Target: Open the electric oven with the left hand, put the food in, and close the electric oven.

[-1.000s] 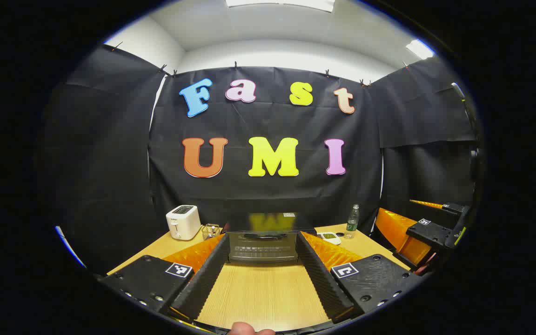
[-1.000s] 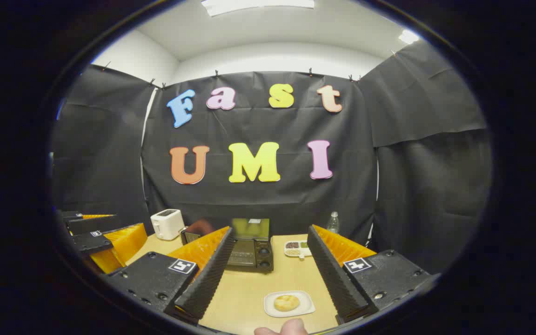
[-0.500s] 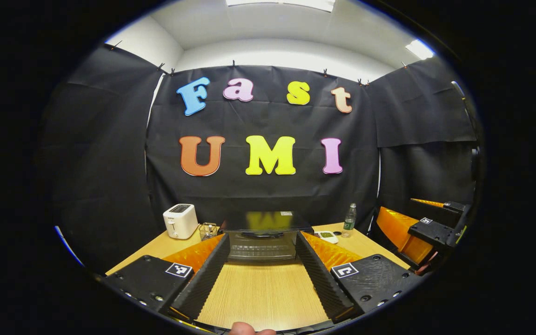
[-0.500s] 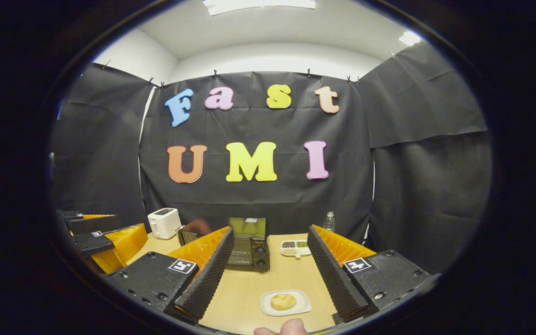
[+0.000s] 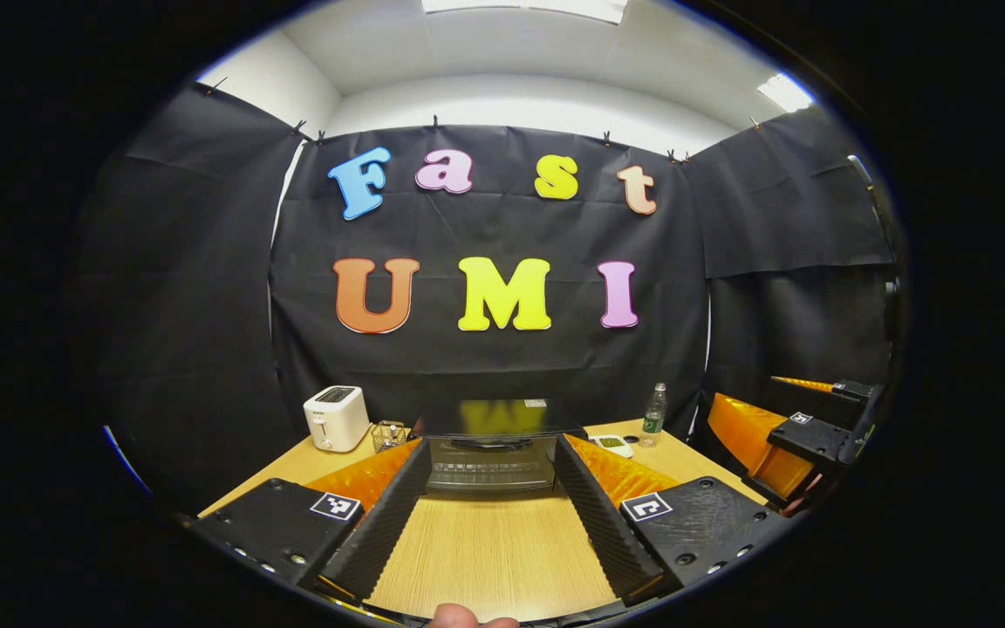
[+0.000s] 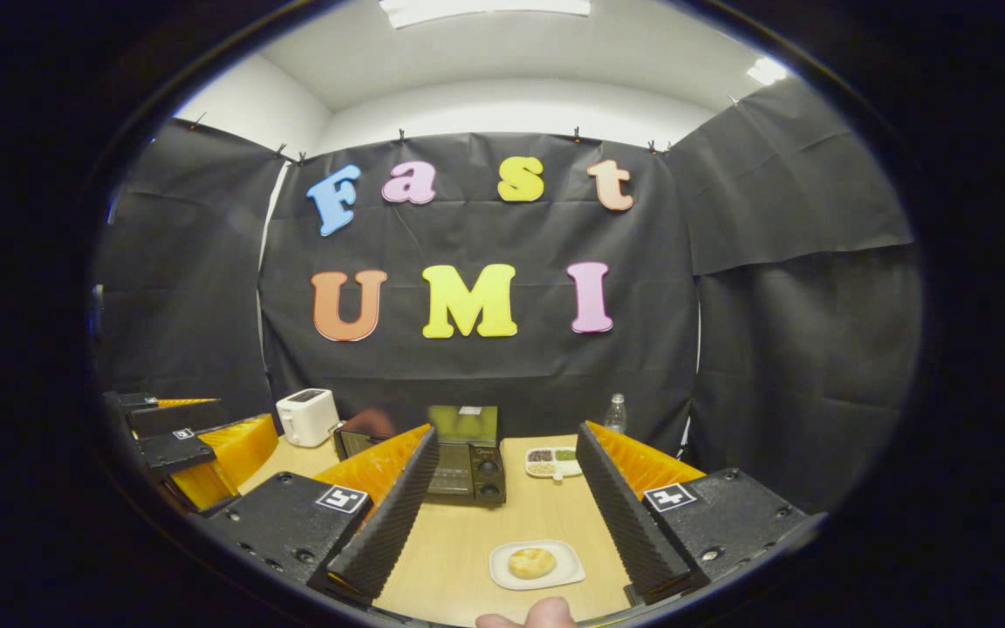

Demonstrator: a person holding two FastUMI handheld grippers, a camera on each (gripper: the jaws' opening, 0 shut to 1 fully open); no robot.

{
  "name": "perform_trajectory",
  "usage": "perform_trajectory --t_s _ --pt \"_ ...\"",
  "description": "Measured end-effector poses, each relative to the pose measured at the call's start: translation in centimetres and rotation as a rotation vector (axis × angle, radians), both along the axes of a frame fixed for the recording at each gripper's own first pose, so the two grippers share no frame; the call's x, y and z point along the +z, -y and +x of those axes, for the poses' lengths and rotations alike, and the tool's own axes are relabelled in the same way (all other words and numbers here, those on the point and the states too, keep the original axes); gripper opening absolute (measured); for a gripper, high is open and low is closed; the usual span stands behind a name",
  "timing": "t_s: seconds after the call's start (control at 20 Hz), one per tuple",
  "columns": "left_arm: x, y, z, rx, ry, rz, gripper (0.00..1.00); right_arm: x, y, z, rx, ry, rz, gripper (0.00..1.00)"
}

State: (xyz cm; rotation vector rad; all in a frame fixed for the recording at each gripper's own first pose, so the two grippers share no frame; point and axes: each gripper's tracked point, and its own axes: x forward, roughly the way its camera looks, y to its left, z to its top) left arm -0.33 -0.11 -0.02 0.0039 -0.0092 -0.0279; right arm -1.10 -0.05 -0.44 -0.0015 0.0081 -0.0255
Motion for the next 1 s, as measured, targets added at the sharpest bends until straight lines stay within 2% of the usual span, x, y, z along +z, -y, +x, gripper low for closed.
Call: perform_trajectory --t_s 0.45,0.5,0.65,0.8,1.0 --pt "-1.4 -0.3 0.3 0.0 -0.045 -0.026 0.83 -0.9 0.0 0.5 0.009 -0.029 -0.007 0.97" --pt "-2.0 -0.3 0.6 0.003 -0.063 -0.037 0.93 -1.1 0.1 0.7 0.008 -0.04 -0.011 0.97" --pt "-3.6 -0.3 1.7 0.01 -0.119 -0.05 0.93 -1.4 1.3 1.4 -0.002 -0.071 -0.025 0.98" --pt "-5.1 0.5 4.7 -0.005 -0.165 -0.041 0.93 -1.8 3.9 2.5 -0.044 -0.091 -0.029 0.98" --pt "-4.9 1.8 11.1 -0.043 -0.161 -0.029 0.93 -1.3 8.4 4.2 -0.122 -0.094 -0.022 0.98"
